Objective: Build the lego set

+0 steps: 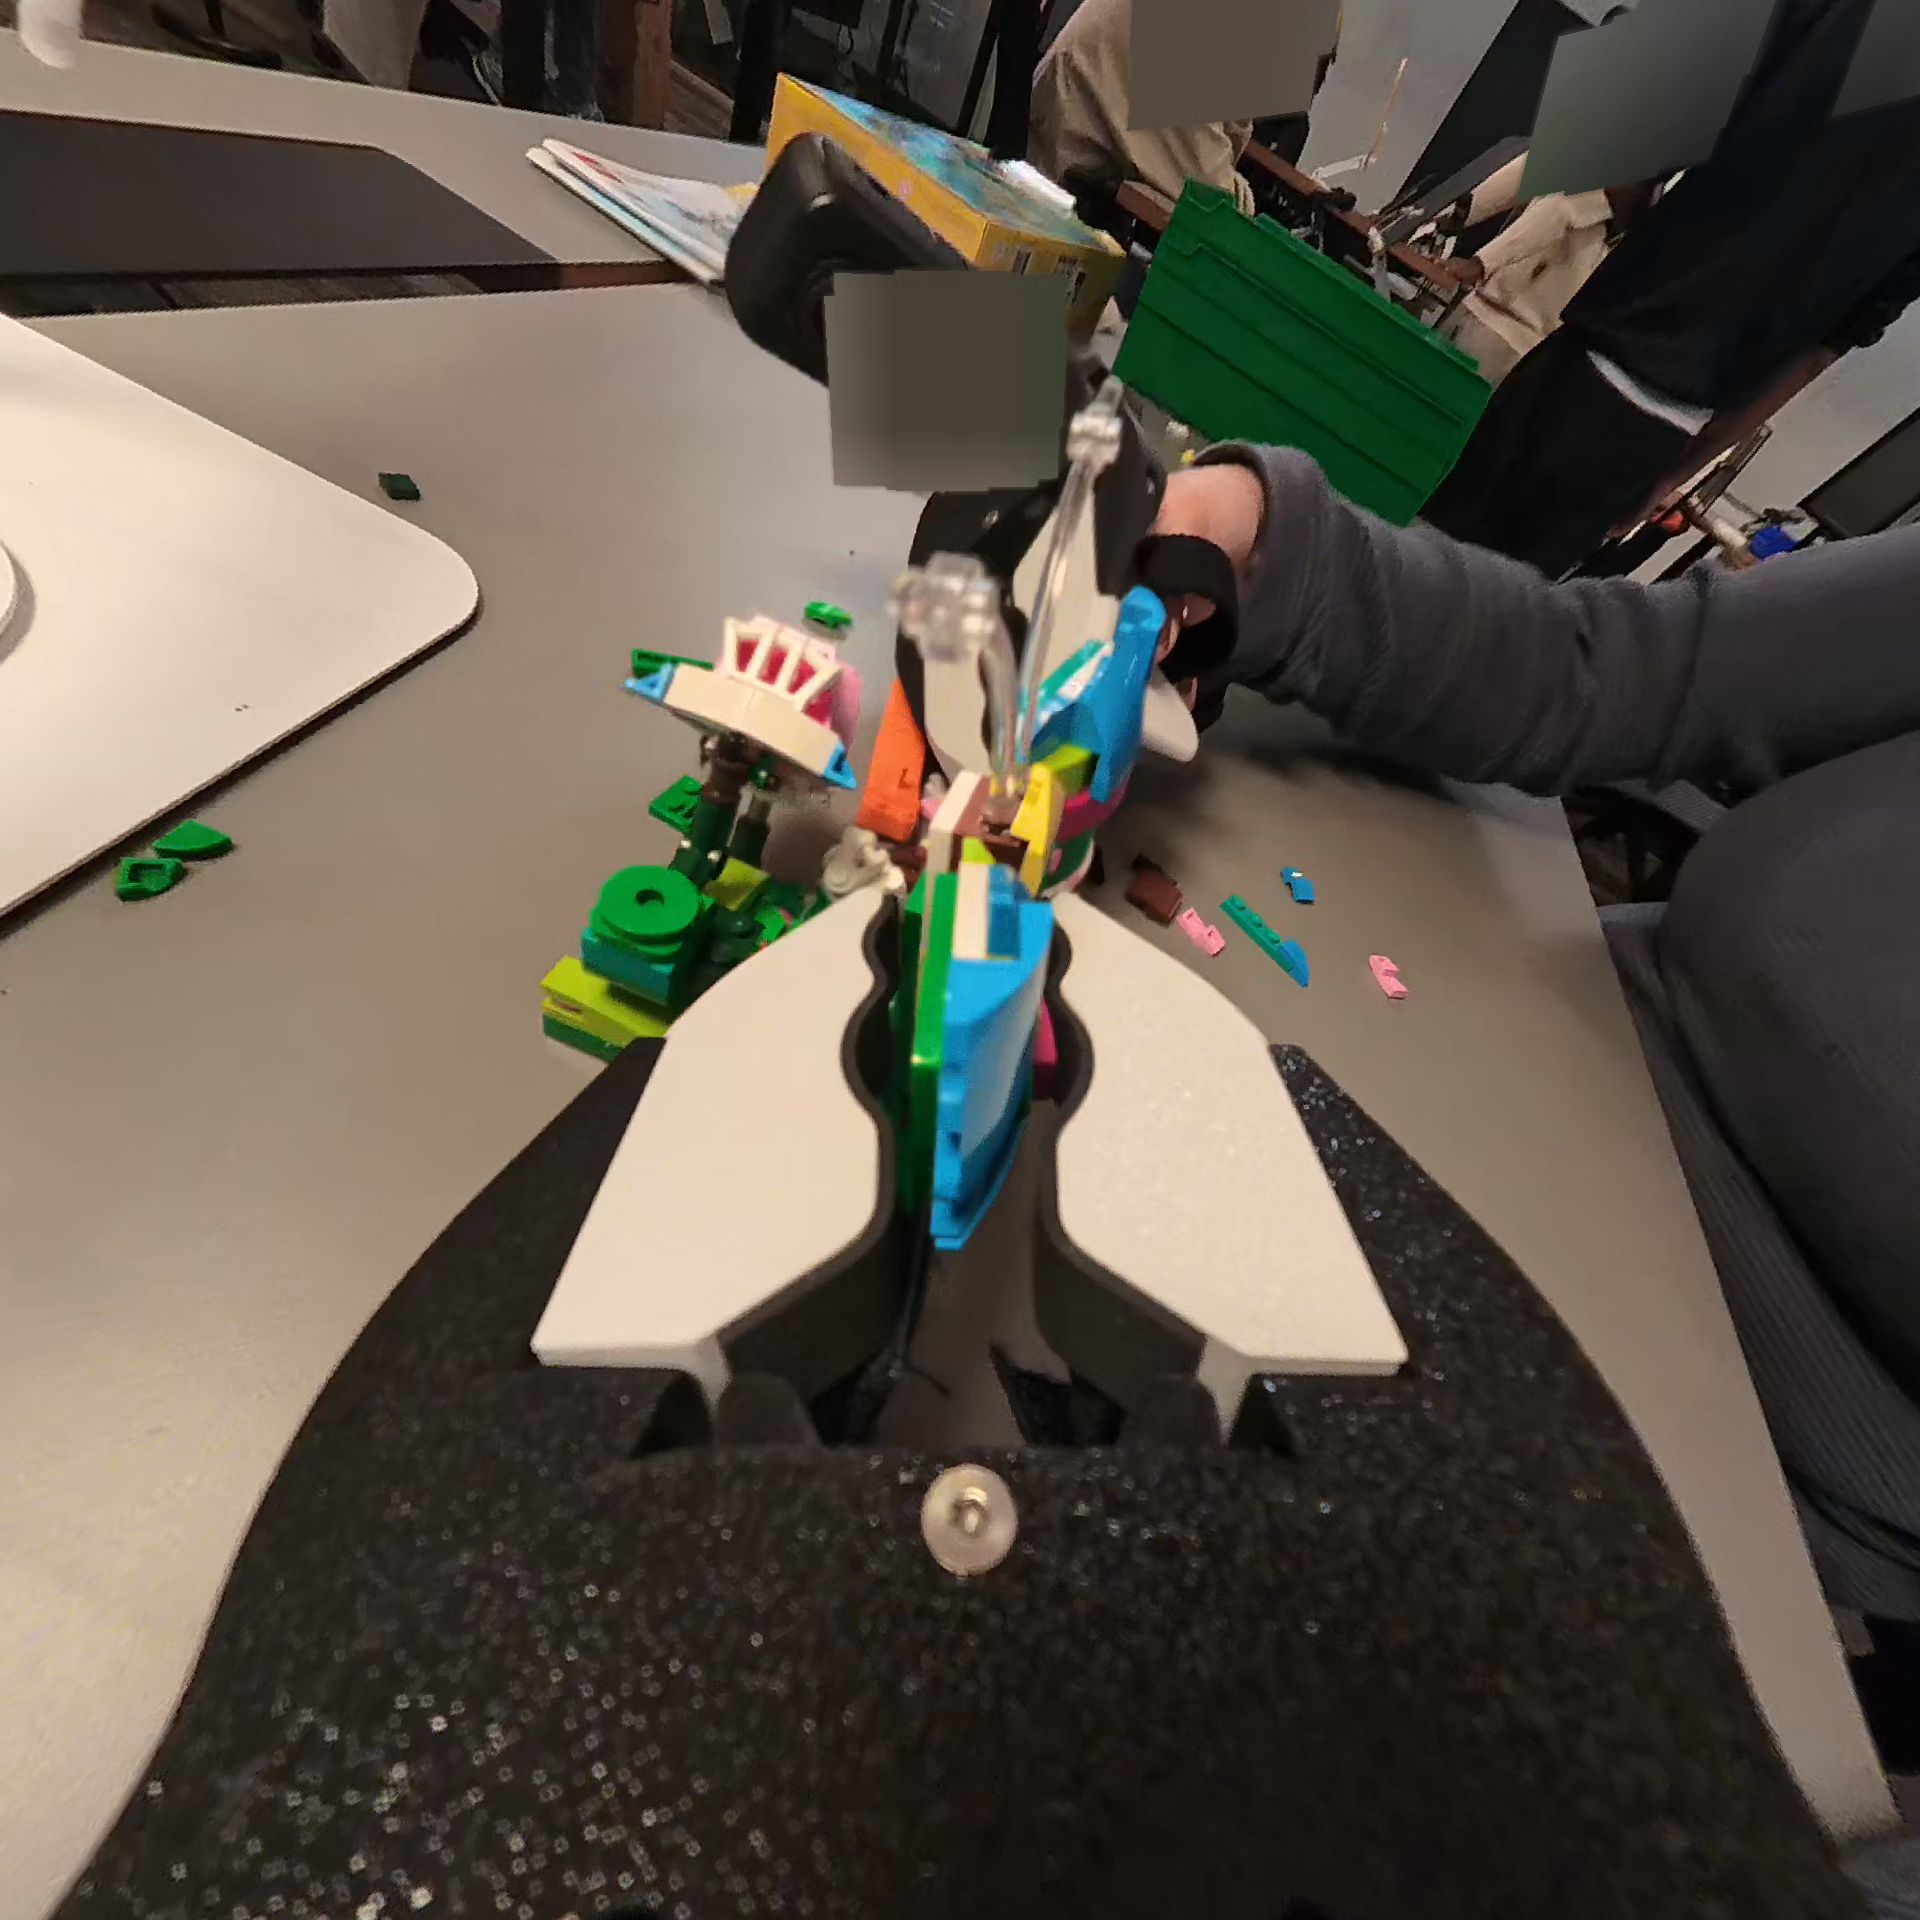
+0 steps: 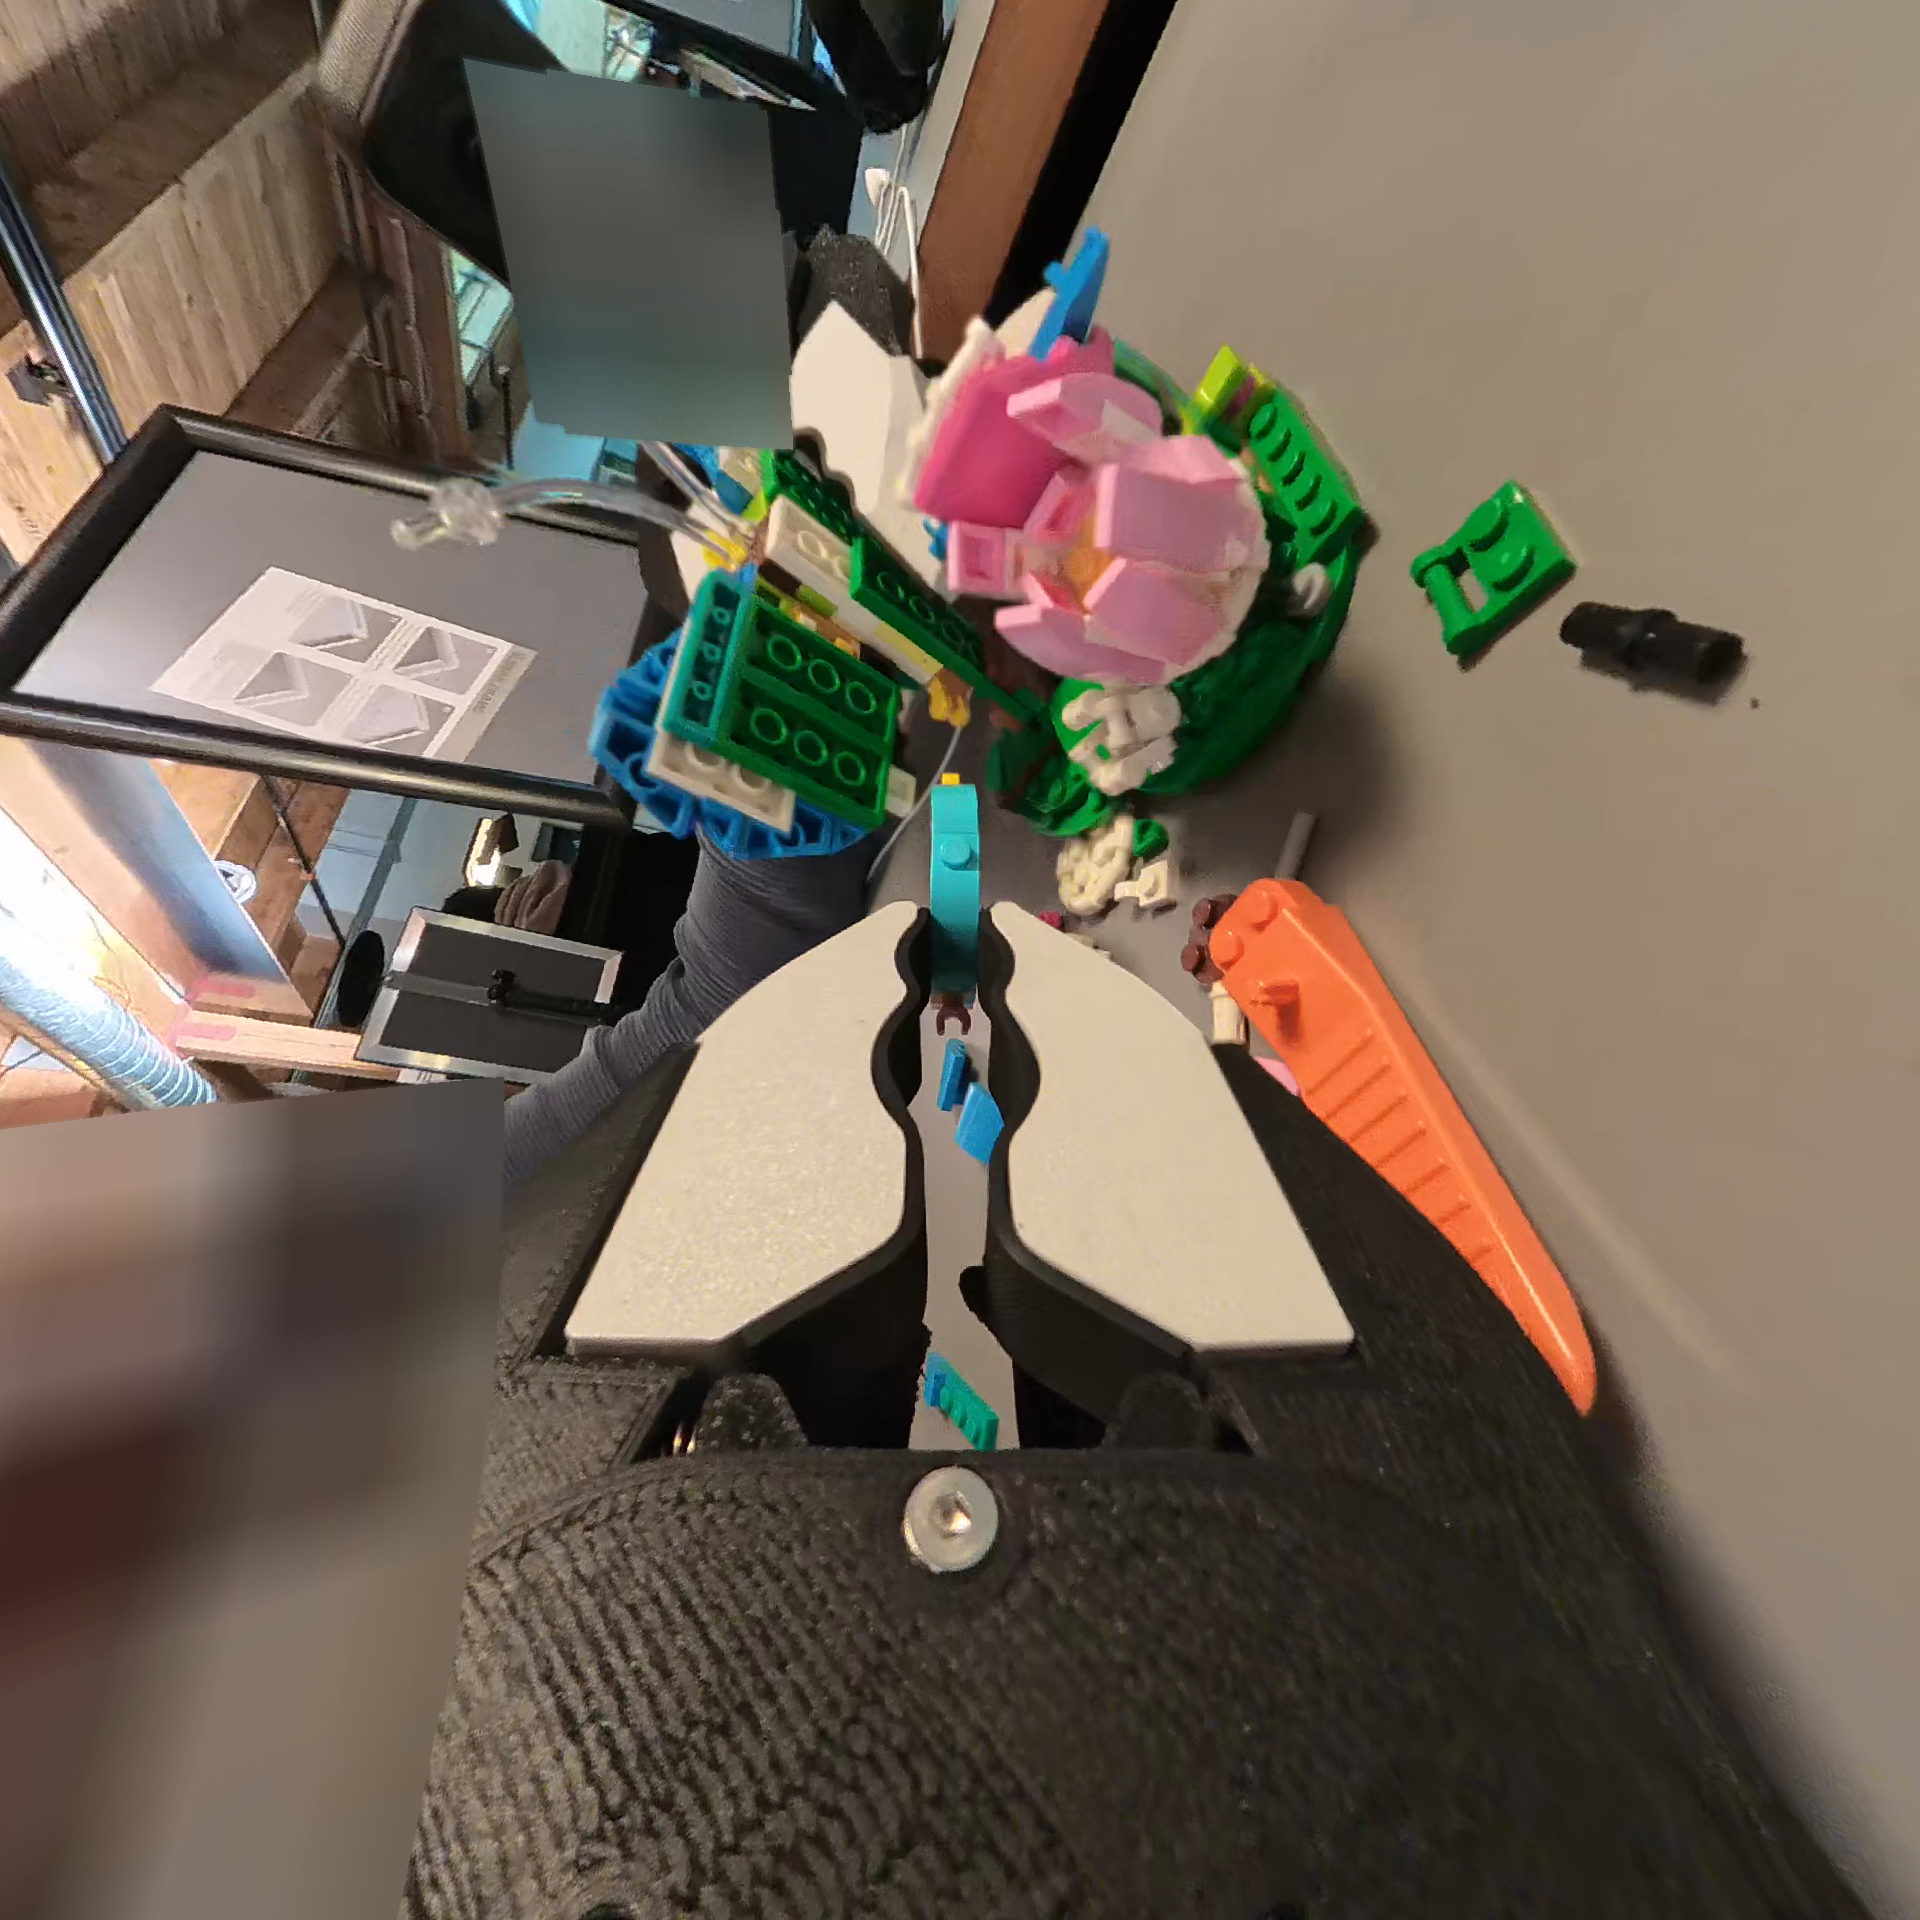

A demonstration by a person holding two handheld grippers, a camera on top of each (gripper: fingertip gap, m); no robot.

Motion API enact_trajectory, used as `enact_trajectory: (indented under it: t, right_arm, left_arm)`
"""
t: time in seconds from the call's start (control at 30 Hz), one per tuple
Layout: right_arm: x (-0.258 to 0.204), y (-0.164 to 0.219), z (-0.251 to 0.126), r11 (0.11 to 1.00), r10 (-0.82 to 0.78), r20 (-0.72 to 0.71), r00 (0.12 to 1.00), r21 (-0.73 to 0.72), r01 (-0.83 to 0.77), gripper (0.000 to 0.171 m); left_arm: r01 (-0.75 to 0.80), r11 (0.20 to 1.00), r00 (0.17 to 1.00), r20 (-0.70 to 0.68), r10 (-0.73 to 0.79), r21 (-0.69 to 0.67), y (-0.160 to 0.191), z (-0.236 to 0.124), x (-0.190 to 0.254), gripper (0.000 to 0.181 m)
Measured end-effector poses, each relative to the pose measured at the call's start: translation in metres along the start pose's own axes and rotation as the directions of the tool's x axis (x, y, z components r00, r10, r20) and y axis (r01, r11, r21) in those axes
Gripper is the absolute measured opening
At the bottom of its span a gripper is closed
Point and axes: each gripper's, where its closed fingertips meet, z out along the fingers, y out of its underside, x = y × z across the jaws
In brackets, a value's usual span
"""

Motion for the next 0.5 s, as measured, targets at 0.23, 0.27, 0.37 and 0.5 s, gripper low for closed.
enact_trajectory:
  t: [0.23,0.27,0.37,0.5]
  right_arm:
    - [0.001,0.005,-0.001,1.0,-0.004,-0.031,1.0,-0.007,0.004,0.006]
    - [0.001,0.005,-0.002,1.0,-0.004,-0.033,0.999,-0.006,0.004,0.006]
    - [0.002,0.004,-0.002,1.0,-0.003,-0.039,0.999,0.001,0.003,0.006]
    - [0.002,0.005,0.001,1.0,-0.001,-0.051,0.999,-0.006,0.0,0.006]
  left_arm:
    - [0.009,0.997,1.0,-0.011,-0.009,0.073,-0.009,-0.017,0.005,0.034]
    - [0.004,0.997,1.0,-0.006,-0.004,0.072,-0.009,-0.019,0.006,0.038]
    - [-0.017,0.998,1.0,0.017,0.016,0.057,-0.007,-0.026,0.007,0.045]
    - [-0.032,0.998,0.997,0.068,0.035,-0.052,0.01,-0.028,0.003,0.052]
